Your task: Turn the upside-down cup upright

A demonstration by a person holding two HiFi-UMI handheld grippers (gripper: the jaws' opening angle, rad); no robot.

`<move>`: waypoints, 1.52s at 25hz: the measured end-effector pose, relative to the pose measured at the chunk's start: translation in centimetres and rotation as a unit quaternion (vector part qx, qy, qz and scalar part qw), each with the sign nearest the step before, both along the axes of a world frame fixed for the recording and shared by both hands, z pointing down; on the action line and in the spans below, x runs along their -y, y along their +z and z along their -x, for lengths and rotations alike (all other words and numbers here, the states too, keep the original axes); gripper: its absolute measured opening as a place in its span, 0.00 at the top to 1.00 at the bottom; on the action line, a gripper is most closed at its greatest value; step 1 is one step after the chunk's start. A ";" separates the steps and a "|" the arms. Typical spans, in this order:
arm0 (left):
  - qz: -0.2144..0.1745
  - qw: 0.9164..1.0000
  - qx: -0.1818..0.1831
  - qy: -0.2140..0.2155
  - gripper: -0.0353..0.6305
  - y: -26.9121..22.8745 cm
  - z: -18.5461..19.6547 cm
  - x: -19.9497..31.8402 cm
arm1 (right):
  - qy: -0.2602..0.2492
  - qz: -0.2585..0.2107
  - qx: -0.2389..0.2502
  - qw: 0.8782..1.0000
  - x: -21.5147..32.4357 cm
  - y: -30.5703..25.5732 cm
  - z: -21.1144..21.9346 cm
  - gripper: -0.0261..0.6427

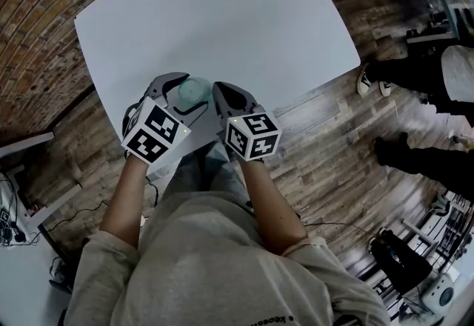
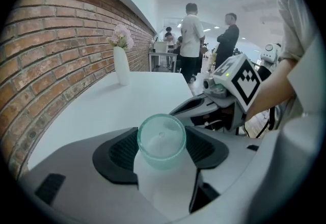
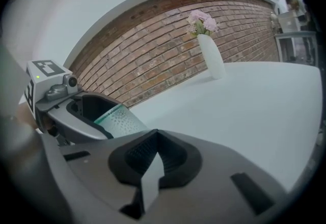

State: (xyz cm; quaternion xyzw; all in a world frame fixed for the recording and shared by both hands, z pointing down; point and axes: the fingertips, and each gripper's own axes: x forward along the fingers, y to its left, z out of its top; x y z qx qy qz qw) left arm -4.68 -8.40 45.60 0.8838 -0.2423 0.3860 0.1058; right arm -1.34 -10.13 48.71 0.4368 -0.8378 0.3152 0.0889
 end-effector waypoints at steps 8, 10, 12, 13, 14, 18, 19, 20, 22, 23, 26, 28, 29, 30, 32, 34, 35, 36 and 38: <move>0.006 1.000 -0.001 -0.006 0.50 0.7 0.2 -0.1 | -0.007 0.013 0.004 1.000 -0.5 1.0 0.7 0.95; 0.004 1.000 0.000 -0.006 0.50 0.6 0.1 0.0 | -0.009 0.013 0.005 1.000 -0.5 1.0 0.7 0.95; 0.001 1.000 0.000 -0.006 0.51 0.4 0.0 0.0 | -0.010 0.014 0.006 1.000 -0.5 1.0 0.7 0.95; 0.000 1.000 0.000 -0.006 0.51 0.4 0.1 0.0 | -0.010 0.014 0.006 1.000 -0.5 1.0 0.8 0.95; -0.001 1.000 0.001 -0.007 0.51 0.3 0.1 0.1 | -0.009 0.014 0.006 1.000 -0.5 1.0 0.8 0.95; -0.005 1.000 0.006 -0.008 0.51 0.4 0.1 0.2 | 0.001 0.007 -0.009 1.000 -0.5 0.7 0.3 0.95; -0.007 1.000 0.010 -0.007 0.51 0.4 0.1 0.3 | 0.005 0.005 -0.016 1.000 -0.5 0.5 0.0 0.95; -0.009 1.000 0.014 -0.005 0.51 0.5 0.1 0.3 | 0.008 0.002 -0.022 1.000 -0.5 0.3 -0.4 0.95; -0.010 1.000 0.017 -0.005 0.51 0.6 -0.1 0.4 | 0.017 -0.007 -0.028 0.999 -0.5 -0.5 -1.4 0.95; -0.010 1.000 0.018 -0.005 0.51 0.7 -0.1 0.5 | 0.022 -0.012 -0.027 0.999 -0.5 -1.1 -1.8 0.95; -0.009 1.000 0.021 -0.007 0.51 1.2 -0.1 0.6 | 0.030 -0.030 -0.023 0.999 -0.4 -3.0 -2.7 0.95; -0.010 1.000 0.021 -0.009 0.51 1.3 -0.1 0.7 | 0.031 -0.045 -0.023 0.998 -0.6 -4.4 -3.2 0.95; -0.012 1.000 0.021 -0.010 0.51 1.4 -0.2 0.7 | 0.030 -0.051 -0.023 0.998 -0.7 -5.0 -3.4 0.95; -0.013 1.000 0.021 -0.010 0.51 1.4 -0.3 0.7 | 0.029 -0.058 -0.024 0.998 -0.8 -5.6 -3.6 0.95; -0.015 1.000 0.022 -0.010 0.51 1.4 -0.4 0.8 | 0.029 -0.066 -0.024 0.997 -1.0 -6.4 -3.9 0.95; -0.017 1.000 0.024 -0.008 0.50 1.5 -0.3 0.8 | 0.029 -0.070 -0.023 0.997 -1.1 -7.0 -4.0 0.95; -0.018 0.999 0.026 -0.006 0.51 1.5 -0.3 0.8 | 0.029 -0.072 -0.023 0.997 -1.2 -7.1 -4.0 0.95; -0.019 0.999 0.027 -0.005 0.51 1.5 -0.3 0.8 | 0.029 -0.073 -0.023 0.997 -1.3 -7.2 -4.0 0.95; -0.018 0.999 0.028 -0.003 0.50 1.6 -0.3 0.6 | 0.029 -0.073 -0.024 0.997 -1.5 -7.4 -4.0 0.95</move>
